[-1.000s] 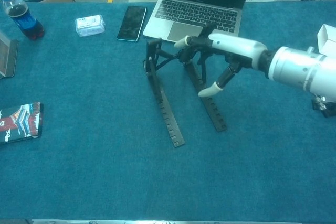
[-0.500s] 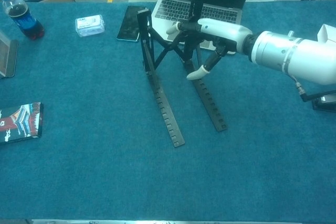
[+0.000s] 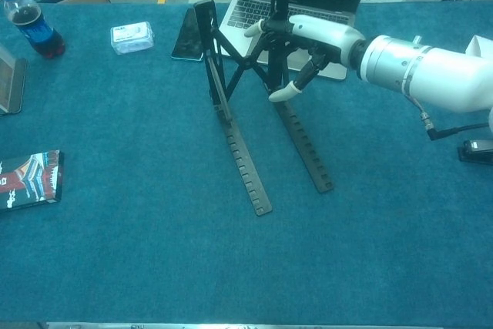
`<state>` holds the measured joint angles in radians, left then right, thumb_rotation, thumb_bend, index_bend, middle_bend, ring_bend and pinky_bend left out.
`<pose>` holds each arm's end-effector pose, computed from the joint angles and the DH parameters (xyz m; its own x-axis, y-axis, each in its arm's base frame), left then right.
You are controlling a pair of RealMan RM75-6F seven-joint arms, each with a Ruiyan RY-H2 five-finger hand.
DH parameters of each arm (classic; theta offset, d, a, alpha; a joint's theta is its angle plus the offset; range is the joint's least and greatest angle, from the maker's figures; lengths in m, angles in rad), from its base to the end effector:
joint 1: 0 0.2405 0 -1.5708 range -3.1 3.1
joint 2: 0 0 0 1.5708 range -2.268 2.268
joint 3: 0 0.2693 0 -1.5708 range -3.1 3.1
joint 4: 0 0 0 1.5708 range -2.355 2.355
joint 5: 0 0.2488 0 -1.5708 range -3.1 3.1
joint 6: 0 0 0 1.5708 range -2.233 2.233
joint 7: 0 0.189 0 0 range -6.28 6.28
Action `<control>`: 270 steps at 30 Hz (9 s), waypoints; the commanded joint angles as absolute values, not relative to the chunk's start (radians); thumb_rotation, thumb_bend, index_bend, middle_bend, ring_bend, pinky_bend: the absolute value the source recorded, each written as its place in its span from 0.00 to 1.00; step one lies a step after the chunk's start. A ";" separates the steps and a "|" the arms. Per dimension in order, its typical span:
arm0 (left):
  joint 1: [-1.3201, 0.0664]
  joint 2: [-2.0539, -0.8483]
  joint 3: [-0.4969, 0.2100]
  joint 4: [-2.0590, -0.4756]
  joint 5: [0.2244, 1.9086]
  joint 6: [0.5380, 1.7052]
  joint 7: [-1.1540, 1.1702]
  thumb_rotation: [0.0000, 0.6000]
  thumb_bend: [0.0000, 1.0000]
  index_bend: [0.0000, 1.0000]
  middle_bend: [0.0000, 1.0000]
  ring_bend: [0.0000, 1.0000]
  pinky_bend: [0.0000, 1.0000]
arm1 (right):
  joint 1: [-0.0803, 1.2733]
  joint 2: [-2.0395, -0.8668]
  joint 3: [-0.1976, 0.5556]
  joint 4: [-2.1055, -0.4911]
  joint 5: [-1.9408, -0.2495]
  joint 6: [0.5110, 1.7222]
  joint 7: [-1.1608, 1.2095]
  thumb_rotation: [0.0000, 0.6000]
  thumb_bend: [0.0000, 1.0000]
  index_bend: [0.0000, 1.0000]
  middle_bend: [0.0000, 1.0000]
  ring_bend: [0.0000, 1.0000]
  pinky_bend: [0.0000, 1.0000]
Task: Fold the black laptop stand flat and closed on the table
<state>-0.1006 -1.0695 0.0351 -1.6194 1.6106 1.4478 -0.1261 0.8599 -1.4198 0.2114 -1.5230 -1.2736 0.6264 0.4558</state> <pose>-0.3319 0.2122 0.1164 0.3341 0.1279 0.9338 0.9403 -0.1130 -0.3209 -0.1011 -0.4048 -0.0758 0.0042 -0.6654 0.7465 -0.9398 -0.2578 -0.2244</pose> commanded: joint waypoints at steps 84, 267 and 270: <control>-0.082 -1.062 0.046 -1.617 1.601 1.471 -0.134 1.00 0.35 0.02 0.04 0.00 0.00 | 1.007 -1.663 0.200 -1.313 -1.347 0.537 0.693 1.00 0.00 0.13 0.23 0.11 0.24; -0.655 -1.336 -0.040 -1.625 1.418 0.772 0.243 1.00 0.28 0.00 0.00 0.00 0.00 | 0.745 -1.257 -0.028 -1.637 -1.568 0.881 -0.096 1.00 0.00 0.01 0.10 0.02 0.17; -0.669 -1.350 -0.045 -1.613 1.402 0.765 0.248 1.00 0.28 0.00 0.00 0.00 0.00 | 0.746 -1.243 -0.023 -1.677 -1.493 0.828 -0.088 1.00 0.00 0.00 0.11 0.02 0.18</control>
